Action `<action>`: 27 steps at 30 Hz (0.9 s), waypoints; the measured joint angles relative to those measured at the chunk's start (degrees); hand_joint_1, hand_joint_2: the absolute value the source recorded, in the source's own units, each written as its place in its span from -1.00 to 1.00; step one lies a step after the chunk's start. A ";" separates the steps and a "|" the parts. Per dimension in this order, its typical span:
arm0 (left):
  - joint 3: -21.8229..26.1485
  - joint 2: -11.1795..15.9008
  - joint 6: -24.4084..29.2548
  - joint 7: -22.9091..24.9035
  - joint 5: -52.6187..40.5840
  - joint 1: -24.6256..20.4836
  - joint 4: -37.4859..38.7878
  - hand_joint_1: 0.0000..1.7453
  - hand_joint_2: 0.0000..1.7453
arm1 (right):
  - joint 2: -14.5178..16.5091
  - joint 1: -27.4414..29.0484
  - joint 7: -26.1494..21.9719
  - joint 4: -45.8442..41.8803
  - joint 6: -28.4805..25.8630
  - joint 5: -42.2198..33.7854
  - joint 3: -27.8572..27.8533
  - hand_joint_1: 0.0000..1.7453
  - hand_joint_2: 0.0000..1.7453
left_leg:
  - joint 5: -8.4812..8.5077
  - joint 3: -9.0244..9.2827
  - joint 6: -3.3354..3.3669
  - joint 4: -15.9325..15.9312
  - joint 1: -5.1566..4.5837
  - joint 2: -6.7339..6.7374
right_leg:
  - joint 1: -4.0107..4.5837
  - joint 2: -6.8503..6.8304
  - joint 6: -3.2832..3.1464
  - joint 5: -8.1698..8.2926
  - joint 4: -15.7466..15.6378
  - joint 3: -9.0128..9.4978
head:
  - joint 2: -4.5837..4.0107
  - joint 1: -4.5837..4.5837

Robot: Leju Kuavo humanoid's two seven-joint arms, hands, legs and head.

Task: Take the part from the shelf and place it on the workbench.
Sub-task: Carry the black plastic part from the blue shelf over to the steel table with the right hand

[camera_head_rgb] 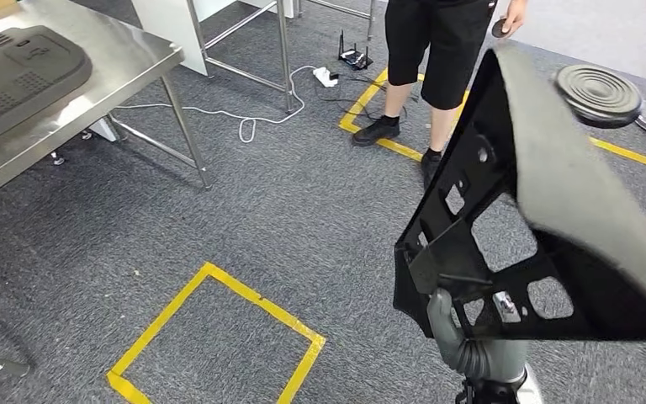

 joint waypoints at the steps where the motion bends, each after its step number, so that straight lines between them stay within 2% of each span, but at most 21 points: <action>1: 0.34 0.04 0.09 -0.04 0.40 -0.09 -0.01 -1.00 1.00 | 0.13 -0.99 -0.10 0.16 0.32 -0.32 -0.01 1.00 1.00 | 0.24 -0.03 0.39 -0.15 0.16 -0.60 | -0.09 0.87 0.15 -0.59 0.90 -0.41 | 0.00 0.04; 2: 0.67 0.08 0.10 -0.08 0.76 -0.23 -0.02 -1.00 1.00 | 0.28 -1.77 -0.15 0.31 0.56 -0.49 -0.01 1.00 1.00 | 0.48 -0.08 0.75 -0.29 0.38 -1.20 | -0.15 2.26 0.17 -1.71 2.99 -1.38 | 0.00 0.15; 4: 1.21 0.15 0.06 -0.15 1.17 -0.50 -0.04 -1.00 1.00 | 0.50 -2.64 -0.20 0.61 0.74 -0.62 -0.01 1.00 1.00 | 0.83 -0.41 1.25 -0.32 0.58 -2.60 | -0.34 5.17 -0.16 -4.89 10.19 -4.82 | 0.00 0.36; 5: 1.41 0.16 0.05 -0.17 1.27 -0.57 -0.04 -1.00 1.00 | 0.58 -2.82 -0.20 0.78 0.78 -0.67 -0.01 1.00 1.00 | 0.95 -0.59 1.35 -0.32 0.58 -3.40 | -0.40 5.78 -0.23 -6.23 14.08 -6.75 | 0.00 0.42; 6: 1.57 0.16 0.03 -0.18 1.31 -0.56 -0.04 -1.00 1.00 | 0.62 -2.95 -0.20 0.97 0.80 -0.72 0.00 1.00 1.00 | 1.05 -0.72 1.37 -0.31 0.59 -4.23 | -0.46 6.02 -0.09 -6.84 16.54 -8.05 | 0.00 0.42; 7: 1.73 0.16 0.02 -0.19 1.33 -0.52 -0.04 -1.00 1.00 | 0.67 -3.07 -0.20 1.16 0.82 -0.74 0.01 1.00 1.00 | 1.15 -0.78 1.32 -0.31 0.61 -5.04 | -0.54 6.14 0.24 -6.58 16.98 -8.40 | 0.00 0.42; 8: 1.87 0.16 0.02 -0.19 1.32 -0.47 -0.04 -1.00 1.00 | 0.72 -3.20 -0.20 1.32 0.82 -0.76 0.01 1.00 1.00 | 1.26 -0.80 1.21 -0.30 0.64 -5.85 | -0.65 6.30 0.75 -5.40 14.97 -7.59 | 0.00 0.41; 10: 2.08 0.16 0.01 -0.19 1.32 -0.43 -0.04 -1.00 1.00 | 0.83 -3.56 -0.20 1.49 0.81 -0.77 0.01 1.00 1.00 | 1.50 -0.85 0.81 -0.27 0.70 -7.30 | -1.03 7.72 1.65 -2.08 6.76 -3.88 | 0.00 0.43; 11: 2.14 0.17 0.01 -0.19 1.32 -0.43 -0.04 -1.00 1.00 | 0.91 -3.72 -0.20 1.56 0.80 -0.78 0.02 1.00 1.00 | 1.61 -0.95 0.52 -0.23 0.62 -7.94 | -1.13 8.47 1.68 -0.83 3.26 -2.33 | 0.00 0.42; 12: 2.17 0.19 0.01 -0.20 1.33 -0.43 -0.04 -1.00 1.00 | 0.99 -3.84 -0.20 1.61 0.80 -0.78 0.02 1.00 1.00 | 1.76 -1.07 0.18 -0.26 0.56 -8.42 | -1.13 9.04 1.49 -0.14 1.17 -1.35 | 0.00 0.40; 13: 2.22 0.21 -0.01 -0.21 1.34 -0.39 -0.04 -1.00 1.00 | 1.04 -3.92 -0.21 1.68 0.80 -0.74 0.02 1.00 1.00 | 1.95 -1.20 -0.22 -0.39 0.52 -8.82 | -1.01 9.20 1.08 0.11 0.41 -1.00 | 0.00 0.36; 15: 2.43 0.35 -0.04 -0.16 1.37 -0.19 -0.04 -1.00 1.00 | 1.16 -4.07 -0.27 1.85 0.80 -0.54 0.02 1.00 1.00 | 2.28 -1.47 -0.93 -0.60 0.62 -9.21 | -0.93 8.26 0.21 0.58 0.24 -0.88 | 0.00 0.33; 17: 2.74 0.49 0.24 0.06 1.40 -0.09 -0.04 -1.00 1.00 | 1.32 -4.35 -0.39 2.13 0.76 -0.22 0.02 1.00 1.00 | 0.93 -2.34 -1.40 1.23 0.50 -7.17 | -1.18 7.18 -0.65 0.96 0.00 -0.87 | 0.00 0.07; 19: 3.04 0.52 0.91 0.16 1.44 -0.23 -0.04 -1.00 1.00 | 1.47 -4.53 -0.50 2.57 0.69 -0.14 0.05 1.00 1.00 | -2.90 -4.98 -1.69 7.52 0.35 -4.10 | -1.12 5.95 -1.20 1.03 -0.08 -0.87 | 0.00 -0.27; 20: 3.16 0.59 1.20 0.13 1.44 -0.29 -0.04 -1.00 1.00 | 1.54 -4.56 -0.58 2.88 0.66 -0.31 0.08 1.00 1.00 | -4.79 -6.63 -1.82 11.43 0.37 -3.35 | -0.97 5.27 -1.32 1.00 -0.07 -0.90 | 0.00 -0.35; 21: 3.27 0.72 1.42 0.10 1.45 -0.31 -0.04 -1.00 1.00 | 1.62 -4.59 -0.69 3.25 0.62 -0.61 0.13 1.00 1.00 | -5.97 -7.86 -1.90 14.48 0.39 -2.95 | -0.83 4.57 -1.39 0.97 -0.06 -0.91 | 0.00 -0.33; 22: 3.39 0.91 1.60 0.14 1.44 -0.29 -0.04 -1.00 1.00 | 1.74 -4.64 -0.85 3.61 0.56 -1.05 0.16 1.00 1.00 | -6.07 -8.11 -1.92 15.57 0.39 -2.76 | -0.72 3.89 -1.42 0.95 -0.04 -0.91 | 0.00 -0.36; 23: 3.51 1.18 1.74 0.25 1.42 -0.27 -0.04 -1.00 1.00 | 1.89 -4.70 -1.05 3.95 0.48 -1.47 0.20 1.00 1.00 | -5.14 -7.22 -1.86 14.39 0.39 -2.54 | -0.65 3.25 -1.45 0.91 -0.03 -0.86 | 0.00 -0.36; 24: 3.64 1.47 1.86 0.42 1.39 -0.25 -0.05 -1.00 1.00 | 2.04 -4.77 -1.27 4.23 0.37 -1.81 0.21 1.00 1.00 | -3.52 -5.29 -1.70 11.23 0.35 -2.04 | -0.61 2.66 -1.48 0.87 -0.02 -0.75 | 0.00 -0.37; 26: 3.77 1.96 1.99 0.92 1.33 -0.33 -0.10 -1.00 1.00 | 2.23 -4.89 -1.70 4.57 0.11 -2.08 0.21 1.00 1.00 | -0.88 -0.89 -1.13 3.51 0.03 0.10 | -0.29 1.62 -1.35 0.69 0.05 -0.57 | 0.00 -0.37; 27: 3.79 2.12 1.99 1.15 1.30 -0.42 -0.13 -1.00 1.00 | 2.27 -4.93 -1.91 4.66 -0.04 -2.07 0.21 1.00 1.00 | -0.33 0.35 -0.80 1.09 -0.20 0.89 | -0.07 1.13 -1.19 0.60 0.09 -0.55 | 0.00 -0.31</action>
